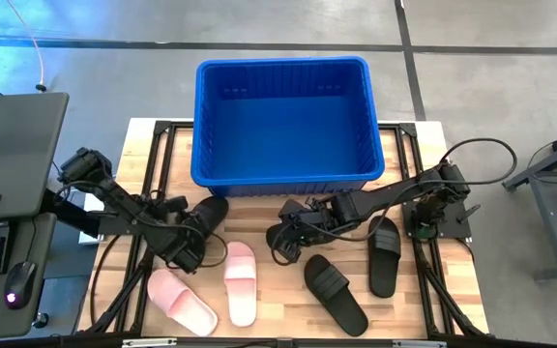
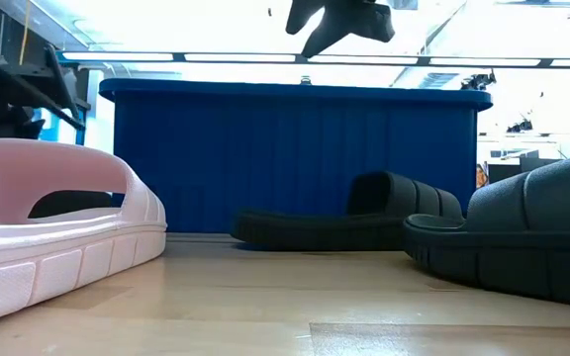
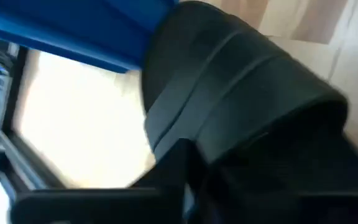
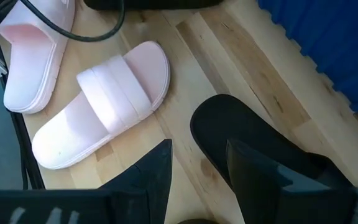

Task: Pick and place slides into bin
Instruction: Put the black slide into the blue bin

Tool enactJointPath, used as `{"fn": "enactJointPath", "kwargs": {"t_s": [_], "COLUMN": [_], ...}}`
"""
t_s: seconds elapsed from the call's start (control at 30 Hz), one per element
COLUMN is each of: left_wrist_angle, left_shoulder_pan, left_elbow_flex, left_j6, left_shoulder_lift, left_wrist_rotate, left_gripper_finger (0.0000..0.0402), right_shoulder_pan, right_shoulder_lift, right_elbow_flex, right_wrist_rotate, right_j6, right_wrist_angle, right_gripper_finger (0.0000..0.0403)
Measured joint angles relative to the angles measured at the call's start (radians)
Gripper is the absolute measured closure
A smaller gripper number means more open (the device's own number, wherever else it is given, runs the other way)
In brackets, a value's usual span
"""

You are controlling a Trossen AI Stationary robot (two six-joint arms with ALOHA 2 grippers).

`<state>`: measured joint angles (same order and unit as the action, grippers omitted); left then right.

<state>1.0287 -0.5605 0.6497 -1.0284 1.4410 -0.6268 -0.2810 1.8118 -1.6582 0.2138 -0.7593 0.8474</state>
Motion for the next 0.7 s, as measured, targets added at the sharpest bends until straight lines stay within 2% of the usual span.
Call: {"fn": "enactJointPath", "kwargs": {"t_s": [0.13, 0.23, 0.37, 0.5, 0.63, 0.7], "left_wrist_angle": [0.045, 0.211, 0.429, 0.54, 0.535, 0.541], "left_shoulder_pan": [0.006, 0.003, 0.004, -0.002, 0.012, 0.055], "left_elbow_flex": [0.112, 0.267, 0.536, 0.815, 1.023, 1.102], "left_j6": [0.075, 0.101, 0.105, 0.128, 0.271, 0.364], "left_shoulder_lift": [-0.002, -0.003, -0.003, 0.001, -0.001, -0.002], "left_wrist_rotate": [0.159, 0.262, 0.234, 0.109, -0.161, -0.27], "left_gripper_finger": [0.0384, 0.0395, 0.0393, 0.0395, 0.0398, 0.0398], "right_shoulder_pan": [0.0, 0.0, 0.0, 0.0, -0.001, -0.001], "right_shoulder_lift": [0.0, 0.0, 0.0, 0.0, 0.0, -0.001], "right_elbow_flex": [0.0, 0.0, 0.0, 0.0, 0.0, 0.0], "right_wrist_rotate": [-0.006, -0.008, -0.009, -0.009, -0.012, -0.024], "right_j6": [-0.002, -0.001, -0.002, -0.002, -0.002, -0.002], "right_wrist_angle": [0.0, 0.0, 0.0, 0.0, 0.001, 0.0], "right_gripper_finger": [0.0258, 0.0258, 0.0258, 0.0258, 0.0258, 0.0258]}}
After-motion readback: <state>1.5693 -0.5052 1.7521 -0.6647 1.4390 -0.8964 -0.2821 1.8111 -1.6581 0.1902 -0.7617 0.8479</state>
